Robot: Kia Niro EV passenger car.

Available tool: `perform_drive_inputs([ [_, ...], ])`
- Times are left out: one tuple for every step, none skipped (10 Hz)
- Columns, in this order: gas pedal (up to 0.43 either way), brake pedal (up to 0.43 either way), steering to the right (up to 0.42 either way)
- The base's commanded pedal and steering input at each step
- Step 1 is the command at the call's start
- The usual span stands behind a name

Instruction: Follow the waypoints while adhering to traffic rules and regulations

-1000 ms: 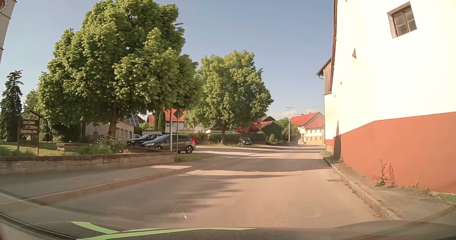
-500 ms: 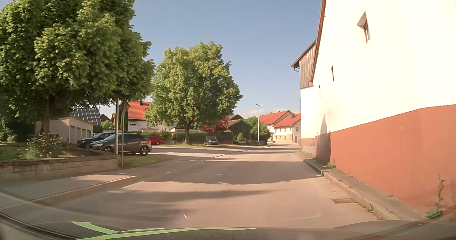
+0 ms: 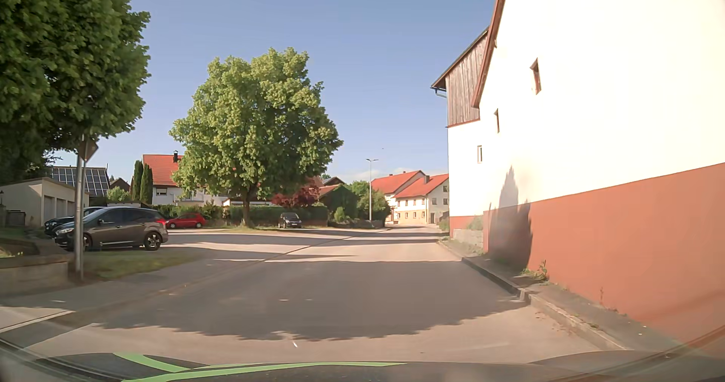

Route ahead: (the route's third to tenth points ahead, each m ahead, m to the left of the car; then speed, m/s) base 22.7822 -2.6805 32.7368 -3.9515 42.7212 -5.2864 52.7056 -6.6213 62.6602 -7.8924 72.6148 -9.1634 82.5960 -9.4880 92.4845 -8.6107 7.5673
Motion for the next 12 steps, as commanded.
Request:
perform_drive_inputs([
  [0.157, 0.0, 0.068],
  [0.157, 0.0, 0.057],
  [0.157, 0.0, 0.047],
  [0.157, 0.0, 0.036],
  [0.157, 0.0, 0.031],
  [0.169, 0.0, 0.028],
  [0.169, 0.0, 0.025],
  [0.169, 0.0, 0.022],
  [0.169, 0.0, 0.019],
  [0.169, 0.0, 0.014],
  [0.157, 0.0, 0.011],
  [0.157, 0.0, 0.01],
])
